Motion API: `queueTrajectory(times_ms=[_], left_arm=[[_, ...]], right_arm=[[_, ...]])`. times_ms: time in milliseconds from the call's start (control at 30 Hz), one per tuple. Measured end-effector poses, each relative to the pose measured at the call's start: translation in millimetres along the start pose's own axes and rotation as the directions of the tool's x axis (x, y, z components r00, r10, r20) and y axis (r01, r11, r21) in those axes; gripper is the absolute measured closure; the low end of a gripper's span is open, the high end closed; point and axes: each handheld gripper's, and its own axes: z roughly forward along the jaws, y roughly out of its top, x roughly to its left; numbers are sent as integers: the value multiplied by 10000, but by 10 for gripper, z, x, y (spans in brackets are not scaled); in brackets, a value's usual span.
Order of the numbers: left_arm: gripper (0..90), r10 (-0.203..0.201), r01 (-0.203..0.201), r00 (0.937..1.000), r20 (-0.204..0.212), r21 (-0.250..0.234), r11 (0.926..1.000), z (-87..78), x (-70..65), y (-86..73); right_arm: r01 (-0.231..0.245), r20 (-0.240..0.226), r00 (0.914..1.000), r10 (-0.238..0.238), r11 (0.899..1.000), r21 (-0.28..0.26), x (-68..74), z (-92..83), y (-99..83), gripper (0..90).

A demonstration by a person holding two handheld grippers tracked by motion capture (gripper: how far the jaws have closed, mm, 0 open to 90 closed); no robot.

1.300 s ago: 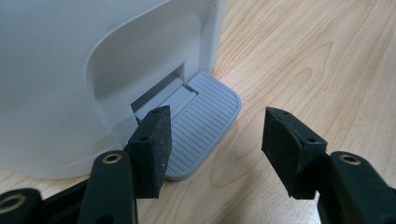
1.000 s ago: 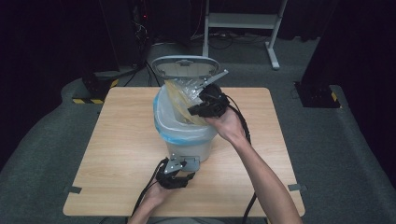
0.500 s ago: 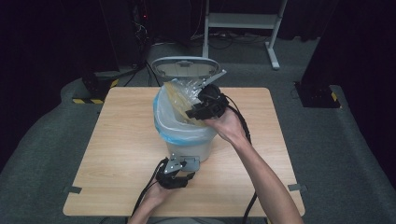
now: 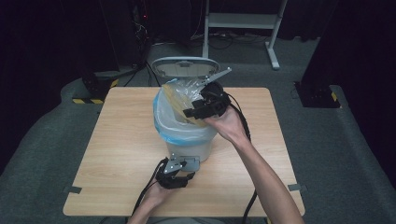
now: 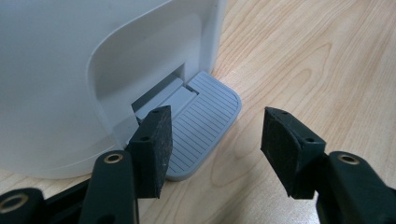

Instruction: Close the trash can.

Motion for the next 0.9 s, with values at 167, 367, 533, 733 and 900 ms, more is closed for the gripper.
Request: queueTrajectory(times_ms=[167,367,533,733,900], left_arm=[[438,9,-9,10000,-59,-8,10000,-7,-1,-3],[438,25,-25,10000,-58,-14,10000,-7,-1,-4],[439,36,-36,10000,-65,-22,10000,-7,-2,-4],[438,66,-66,10000,-69,-2,10000,-8,-1,-5],[438,84,-84,9999,-63,9,10000,-10,0,-5]], right_arm=[[121,116,9999,-122,9999,24,7,54,24,794],[331,204,9992,-344,9977,586,15,136,21,894],[496,219,9984,-529,9903,1301,24,225,10,900],[673,376,9965,-750,9821,1757,41,320,-19,899],[774,280,9963,-808,9912,1070,33,252,-25,762]])
